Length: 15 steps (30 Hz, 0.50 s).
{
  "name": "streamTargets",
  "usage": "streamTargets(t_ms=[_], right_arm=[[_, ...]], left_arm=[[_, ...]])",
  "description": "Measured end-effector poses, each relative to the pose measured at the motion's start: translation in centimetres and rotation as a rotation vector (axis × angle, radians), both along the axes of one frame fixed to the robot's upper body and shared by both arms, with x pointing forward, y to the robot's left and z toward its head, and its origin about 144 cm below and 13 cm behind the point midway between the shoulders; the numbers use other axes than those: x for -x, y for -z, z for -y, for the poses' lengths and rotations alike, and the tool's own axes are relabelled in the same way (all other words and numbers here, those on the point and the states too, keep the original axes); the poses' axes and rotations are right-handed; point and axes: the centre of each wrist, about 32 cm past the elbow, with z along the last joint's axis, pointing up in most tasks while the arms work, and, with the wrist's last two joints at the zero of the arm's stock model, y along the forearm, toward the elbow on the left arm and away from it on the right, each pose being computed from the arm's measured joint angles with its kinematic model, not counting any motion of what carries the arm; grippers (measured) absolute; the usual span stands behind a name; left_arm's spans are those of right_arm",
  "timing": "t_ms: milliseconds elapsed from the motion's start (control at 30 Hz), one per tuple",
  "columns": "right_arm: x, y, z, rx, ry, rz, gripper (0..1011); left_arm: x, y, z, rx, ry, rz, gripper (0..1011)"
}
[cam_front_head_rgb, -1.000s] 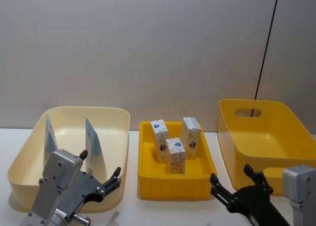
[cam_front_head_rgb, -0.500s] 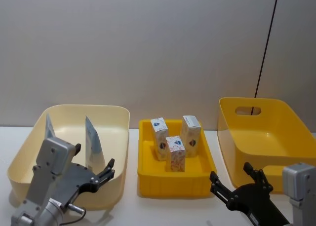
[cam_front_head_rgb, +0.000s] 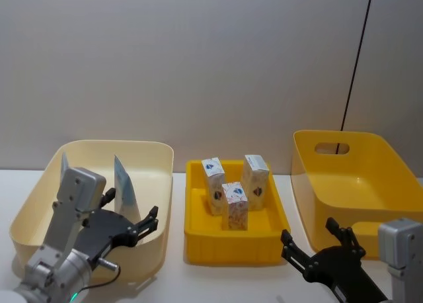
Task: Bimanual collaborative sorting of washing and personal care products
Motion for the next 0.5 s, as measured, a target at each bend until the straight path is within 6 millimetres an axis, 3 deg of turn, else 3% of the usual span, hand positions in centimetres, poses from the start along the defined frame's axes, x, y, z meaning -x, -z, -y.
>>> streamTargets(t_ms=[500], right_arm=[[0.0, 0.0, 0.0, 0.000, 0.000, 0.000, 1001]], left_arm=[[-2.5, -0.3, 0.6, -0.051, -0.010, -0.038, 1000]])
